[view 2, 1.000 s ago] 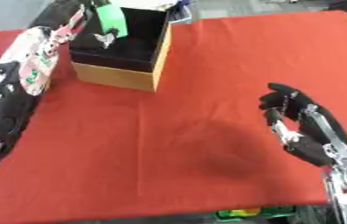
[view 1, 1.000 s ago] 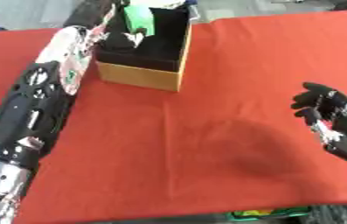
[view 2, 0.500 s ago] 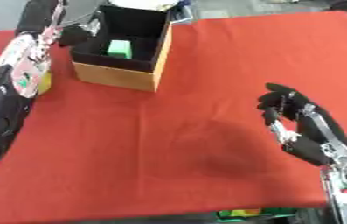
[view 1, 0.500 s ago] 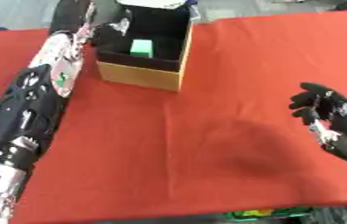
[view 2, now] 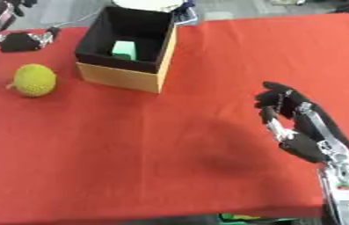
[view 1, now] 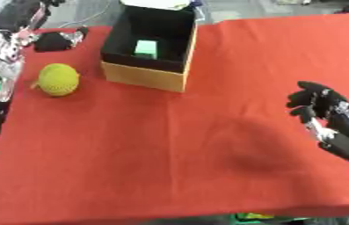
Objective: Pick up objects on the table and place them in the box.
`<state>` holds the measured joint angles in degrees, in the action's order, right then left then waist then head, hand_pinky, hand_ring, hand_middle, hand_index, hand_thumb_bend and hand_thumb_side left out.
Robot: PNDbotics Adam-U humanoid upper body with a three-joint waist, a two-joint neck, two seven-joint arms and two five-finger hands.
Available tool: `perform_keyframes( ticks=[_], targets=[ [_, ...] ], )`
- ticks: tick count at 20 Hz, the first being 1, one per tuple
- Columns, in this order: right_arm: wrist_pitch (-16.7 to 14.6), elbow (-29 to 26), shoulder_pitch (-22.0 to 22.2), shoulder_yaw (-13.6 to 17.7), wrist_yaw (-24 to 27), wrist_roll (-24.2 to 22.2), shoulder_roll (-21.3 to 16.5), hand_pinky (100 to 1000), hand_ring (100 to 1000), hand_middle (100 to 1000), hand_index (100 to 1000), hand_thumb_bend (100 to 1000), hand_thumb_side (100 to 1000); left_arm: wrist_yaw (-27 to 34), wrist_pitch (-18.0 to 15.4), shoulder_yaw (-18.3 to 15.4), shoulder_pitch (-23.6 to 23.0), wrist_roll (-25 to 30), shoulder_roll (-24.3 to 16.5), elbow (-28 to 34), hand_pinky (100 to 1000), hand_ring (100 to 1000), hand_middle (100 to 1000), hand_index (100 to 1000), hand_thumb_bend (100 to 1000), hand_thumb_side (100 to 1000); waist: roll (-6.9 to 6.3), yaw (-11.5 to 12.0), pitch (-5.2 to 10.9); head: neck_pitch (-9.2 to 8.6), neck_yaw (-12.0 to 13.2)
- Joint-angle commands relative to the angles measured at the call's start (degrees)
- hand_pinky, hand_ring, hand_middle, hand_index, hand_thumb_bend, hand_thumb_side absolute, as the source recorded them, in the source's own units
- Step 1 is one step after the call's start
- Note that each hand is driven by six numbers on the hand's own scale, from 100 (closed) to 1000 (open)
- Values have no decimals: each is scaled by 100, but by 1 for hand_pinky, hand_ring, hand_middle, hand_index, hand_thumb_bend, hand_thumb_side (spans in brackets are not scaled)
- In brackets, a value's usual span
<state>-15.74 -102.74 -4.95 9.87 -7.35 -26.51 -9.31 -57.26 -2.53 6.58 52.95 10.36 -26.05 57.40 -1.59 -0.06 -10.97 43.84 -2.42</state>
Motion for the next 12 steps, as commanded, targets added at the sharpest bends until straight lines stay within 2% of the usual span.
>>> perform_keyframes(
  ticks=[1,5,10,12],
  targets=[
    [-6,-57,-26,26,25,13,-85,665,722,710,907,100,470,-383,-223,-36,33,506,-253,58,750,748,787,902,476,663,17,-4,100,28,-16],
    [-16,-54,-19,26,30,13,-82,666,722,710,907,100,470,-779,-370,-91,-47,770,-182,-210,749,751,790,903,491,657,37,-40,108,28,-7],
    [-30,-49,-11,27,38,18,-78,666,722,710,907,100,470,-1234,-364,-194,-76,832,-38,-663,750,754,794,905,516,654,60,-65,118,28,-11],
    [-32,-48,-10,27,41,19,-78,666,722,710,907,100,470,-1412,-307,-237,-101,797,-9,-823,750,751,790,904,530,609,63,-70,120,28,-19]
  ],
)
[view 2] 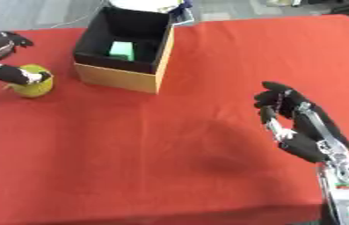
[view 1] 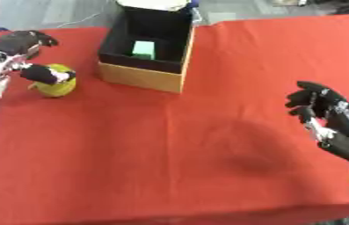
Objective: Pick up objects on the table and place them in the box.
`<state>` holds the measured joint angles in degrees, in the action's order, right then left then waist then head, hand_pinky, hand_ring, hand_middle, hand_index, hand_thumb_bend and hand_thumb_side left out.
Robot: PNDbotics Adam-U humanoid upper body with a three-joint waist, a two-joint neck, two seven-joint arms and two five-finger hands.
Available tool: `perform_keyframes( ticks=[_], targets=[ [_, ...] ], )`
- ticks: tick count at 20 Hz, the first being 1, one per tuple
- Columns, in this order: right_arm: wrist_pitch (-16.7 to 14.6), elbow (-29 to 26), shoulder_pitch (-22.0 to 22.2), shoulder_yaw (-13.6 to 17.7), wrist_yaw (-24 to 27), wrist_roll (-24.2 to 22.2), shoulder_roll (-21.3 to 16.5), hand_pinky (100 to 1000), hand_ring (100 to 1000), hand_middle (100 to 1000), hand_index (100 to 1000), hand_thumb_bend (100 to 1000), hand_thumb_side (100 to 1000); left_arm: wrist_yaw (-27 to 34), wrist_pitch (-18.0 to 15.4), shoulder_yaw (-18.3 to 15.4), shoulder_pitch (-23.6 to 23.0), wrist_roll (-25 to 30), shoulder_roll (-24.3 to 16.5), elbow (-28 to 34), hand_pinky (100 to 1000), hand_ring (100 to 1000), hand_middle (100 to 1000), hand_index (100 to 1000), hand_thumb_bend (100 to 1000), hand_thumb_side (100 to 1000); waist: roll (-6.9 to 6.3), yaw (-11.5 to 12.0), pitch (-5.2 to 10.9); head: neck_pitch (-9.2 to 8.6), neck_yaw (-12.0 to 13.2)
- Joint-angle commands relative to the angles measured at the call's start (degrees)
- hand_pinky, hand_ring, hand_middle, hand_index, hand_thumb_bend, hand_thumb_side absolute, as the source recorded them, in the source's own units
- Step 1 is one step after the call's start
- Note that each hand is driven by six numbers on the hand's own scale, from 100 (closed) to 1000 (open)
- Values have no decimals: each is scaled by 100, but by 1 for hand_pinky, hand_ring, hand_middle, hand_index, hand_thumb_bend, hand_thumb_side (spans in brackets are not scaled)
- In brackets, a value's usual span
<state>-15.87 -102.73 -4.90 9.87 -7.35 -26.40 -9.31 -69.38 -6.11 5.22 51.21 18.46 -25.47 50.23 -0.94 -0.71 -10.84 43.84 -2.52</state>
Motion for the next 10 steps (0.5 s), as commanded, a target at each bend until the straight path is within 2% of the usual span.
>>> perform_keyframes(
  ticks=[1,3,8,9,10],
  targets=[
    [-19,-47,-14,29,41,9,-78,666,722,710,907,100,470,-288,61,-112,60,-29,-55,-168,750,750,788,904,531,618,-1,-4,108,28,-12],
    [-19,-46,-14,30,40,10,-78,666,723,710,907,100,470,-399,38,-128,43,-24,-41,-257,749,740,777,899,529,603,-1,4,107,28,-16],
    [-18,-42,-16,29,38,4,-81,666,723,711,907,100,470,-531,29,-164,47,-4,-45,-304,724,678,709,856,457,403,-3,32,109,28,-17],
    [-17,-40,-16,30,36,5,-81,666,723,711,907,100,470,-530,39,-171,51,-26,-45,-292,706,638,659,821,421,297,-4,34,109,28,-19],
    [-17,-38,-17,28,35,4,-81,666,723,711,907,100,470,-514,61,-182,54,-78,-45,-266,695,617,625,795,399,232,-4,35,109,28,-22]
  ],
)
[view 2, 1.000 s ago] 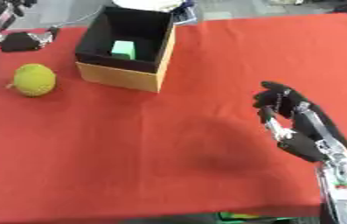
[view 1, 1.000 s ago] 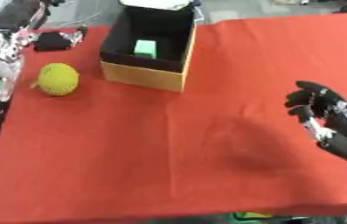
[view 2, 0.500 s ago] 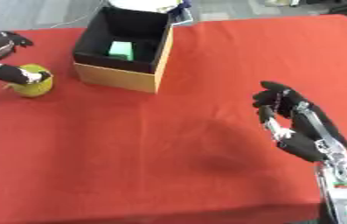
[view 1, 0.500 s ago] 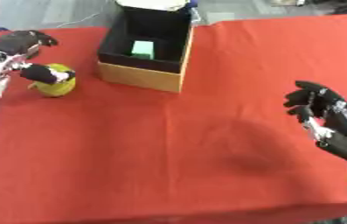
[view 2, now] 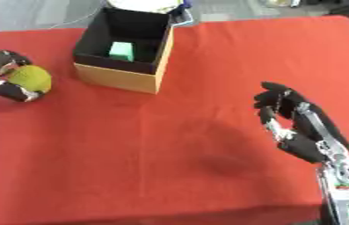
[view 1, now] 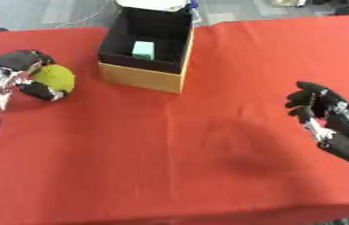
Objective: Pick up objects on the table and place them in the box.
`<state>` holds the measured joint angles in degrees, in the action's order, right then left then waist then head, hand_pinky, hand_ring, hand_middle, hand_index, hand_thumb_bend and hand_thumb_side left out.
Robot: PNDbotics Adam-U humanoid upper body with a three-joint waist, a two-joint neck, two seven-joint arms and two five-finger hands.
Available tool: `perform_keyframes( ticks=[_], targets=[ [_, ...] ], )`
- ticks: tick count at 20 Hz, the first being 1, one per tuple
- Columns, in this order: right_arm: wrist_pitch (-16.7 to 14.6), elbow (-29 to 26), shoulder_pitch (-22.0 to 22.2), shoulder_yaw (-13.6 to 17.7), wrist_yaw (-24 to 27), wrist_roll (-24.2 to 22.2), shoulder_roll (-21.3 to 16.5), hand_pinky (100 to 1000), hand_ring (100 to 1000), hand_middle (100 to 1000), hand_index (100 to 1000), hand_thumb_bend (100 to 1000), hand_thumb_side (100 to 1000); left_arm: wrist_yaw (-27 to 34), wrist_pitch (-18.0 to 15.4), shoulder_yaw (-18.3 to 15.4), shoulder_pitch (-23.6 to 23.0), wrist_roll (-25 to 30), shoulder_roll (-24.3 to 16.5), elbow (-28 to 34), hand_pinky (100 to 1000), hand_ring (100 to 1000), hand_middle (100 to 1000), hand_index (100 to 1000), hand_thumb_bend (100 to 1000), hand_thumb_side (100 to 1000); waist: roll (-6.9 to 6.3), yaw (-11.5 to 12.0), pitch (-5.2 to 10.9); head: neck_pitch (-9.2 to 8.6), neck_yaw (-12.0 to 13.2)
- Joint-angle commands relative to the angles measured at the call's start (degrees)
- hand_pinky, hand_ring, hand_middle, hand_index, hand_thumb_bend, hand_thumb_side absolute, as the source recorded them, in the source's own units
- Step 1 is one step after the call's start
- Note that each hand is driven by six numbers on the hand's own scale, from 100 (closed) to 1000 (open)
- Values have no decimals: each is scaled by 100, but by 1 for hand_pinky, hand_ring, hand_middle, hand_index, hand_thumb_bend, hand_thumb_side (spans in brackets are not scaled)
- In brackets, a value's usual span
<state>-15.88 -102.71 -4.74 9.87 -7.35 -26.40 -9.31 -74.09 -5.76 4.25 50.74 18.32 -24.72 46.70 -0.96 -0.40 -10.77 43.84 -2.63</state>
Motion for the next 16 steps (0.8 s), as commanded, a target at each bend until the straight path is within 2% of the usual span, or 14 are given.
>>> perform_keyframes(
  ticks=[1,4,11,16],
  targets=[
    [-16,-38,-33,26,34,2,-81,666,723,711,907,100,470,-14,50,-92,103,-132,-120,121,678,589,585,760,361,192,-3,4,101,28,-13],
    [-19,-36,-30,29,31,5,-85,666,724,711,907,100,470,173,62,-78,134,-322,-140,320,658,547,535,718,279,176,-1,7,101,28,-16],
    [-25,-26,-22,17,41,-4,-100,666,724,711,908,100,470,717,-44,61,423,-367,-260,1253,643,509,482,677,214,131,-1,35,119,28,-20],
    [-34,-20,-15,1,52,-17,-105,666,725,711,908,100,470,1068,-13,178,688,-393,-107,1715,644,506,471,675,167,116,9,25,138,28,-15]
  ],
)
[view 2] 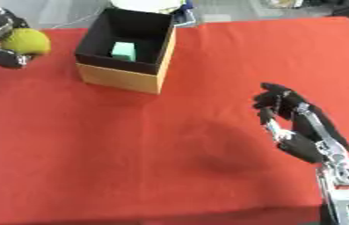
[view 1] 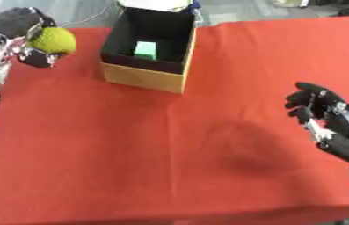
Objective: Pick up objects on the table and place them in the box.
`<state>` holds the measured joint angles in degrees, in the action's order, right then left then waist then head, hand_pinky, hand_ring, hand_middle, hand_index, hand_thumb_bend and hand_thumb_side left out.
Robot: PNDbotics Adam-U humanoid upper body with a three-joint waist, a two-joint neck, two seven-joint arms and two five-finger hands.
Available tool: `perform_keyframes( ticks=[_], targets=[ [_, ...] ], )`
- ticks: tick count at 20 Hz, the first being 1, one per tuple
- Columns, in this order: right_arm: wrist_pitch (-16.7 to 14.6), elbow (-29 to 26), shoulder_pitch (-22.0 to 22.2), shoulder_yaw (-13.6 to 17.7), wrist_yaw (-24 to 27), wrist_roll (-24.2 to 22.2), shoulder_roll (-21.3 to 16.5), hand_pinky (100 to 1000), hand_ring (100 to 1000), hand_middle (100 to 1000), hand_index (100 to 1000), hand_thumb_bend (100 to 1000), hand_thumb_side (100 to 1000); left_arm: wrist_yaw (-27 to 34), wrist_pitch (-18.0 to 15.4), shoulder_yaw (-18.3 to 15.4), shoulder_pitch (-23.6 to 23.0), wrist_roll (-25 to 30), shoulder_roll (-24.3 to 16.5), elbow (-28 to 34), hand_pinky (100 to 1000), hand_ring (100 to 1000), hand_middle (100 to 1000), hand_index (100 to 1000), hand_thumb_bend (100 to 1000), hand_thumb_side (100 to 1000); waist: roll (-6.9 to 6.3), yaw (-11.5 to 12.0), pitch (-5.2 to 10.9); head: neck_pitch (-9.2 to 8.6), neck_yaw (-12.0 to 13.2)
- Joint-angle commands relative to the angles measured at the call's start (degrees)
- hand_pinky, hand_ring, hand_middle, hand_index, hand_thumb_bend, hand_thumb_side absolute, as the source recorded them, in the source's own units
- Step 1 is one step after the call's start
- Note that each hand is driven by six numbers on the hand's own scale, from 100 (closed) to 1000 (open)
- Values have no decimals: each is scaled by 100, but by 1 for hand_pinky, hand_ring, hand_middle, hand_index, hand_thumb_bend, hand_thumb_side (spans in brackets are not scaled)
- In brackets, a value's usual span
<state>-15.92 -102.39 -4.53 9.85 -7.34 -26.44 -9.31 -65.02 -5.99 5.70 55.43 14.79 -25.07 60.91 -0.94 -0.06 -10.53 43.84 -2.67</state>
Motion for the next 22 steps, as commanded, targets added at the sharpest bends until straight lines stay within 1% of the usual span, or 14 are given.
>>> perform_keyframes(
  ticks=[1,3,6,9,14,15,16,17,18,22],
  targets=[
    [-33,-51,-34,0,52,-17,-105,666,725,711,908,100,470,205,25,60,261,-65,-14,337,644,506,471,675,156,115,12,-14,118,28,-10],
    [-40,-47,-28,-5,55,-21,-105,667,725,711,908,100,470,266,61,112,339,-128,124,356,645,507,471,676,114,122,21,-32,123,28,1],
    [-47,-40,-22,-14,59,-30,-100,667,725,711,908,100,470,287,109,191,452,-249,360,183,646,511,474,681,102,126,23,-72,127,28,19],
    [-48,-36,-26,-24,61,-43,-91,666,725,711,908,100,470,318,170,191,495,-442,616,-81,646,517,481,692,100,144,22,-110,123,28,38],
    [-48,-35,-27,-25,61,-49,-89,666,725,711,908,100,470,339,164,202,516,-615,691,-255,646,517,481,692,100,144,22,-119,122,28,42],
    [-50,-36,-31,-33,62,-54,-85,666,725,711,908,100,470,344,168,206,518,-642,721,-278,650,535,504,710,100,147,25,-139,114,28,54],
    [-53,-36,-36,-42,63,-63,-78,666,725,711,908,100,470,329,177,228,531,-702,814,-305,683,613,617,808,157,312,27,-181,101,28,72],
    [-54,-35,-39,-44,61,-71,-71,666,725,711,908,100,470,271,178,278,538,-783,929,-301,709,655,674,858,269,472,24,-215,88,28,81],
    [-54,-34,-41,-44,58,-76,-67,666,725,711,908,100,470,195,173,322,530,-874,1009,-304,714,666,689,868,296,514,20,-227,80,28,83],
    [-52,-35,-43,-42,55,-83,-62,666,725,711,908,100,470,16,126,377,513,-1191,1109,-434,714,666,689,868,296,514,18,-238,74,28,85]
  ],
)
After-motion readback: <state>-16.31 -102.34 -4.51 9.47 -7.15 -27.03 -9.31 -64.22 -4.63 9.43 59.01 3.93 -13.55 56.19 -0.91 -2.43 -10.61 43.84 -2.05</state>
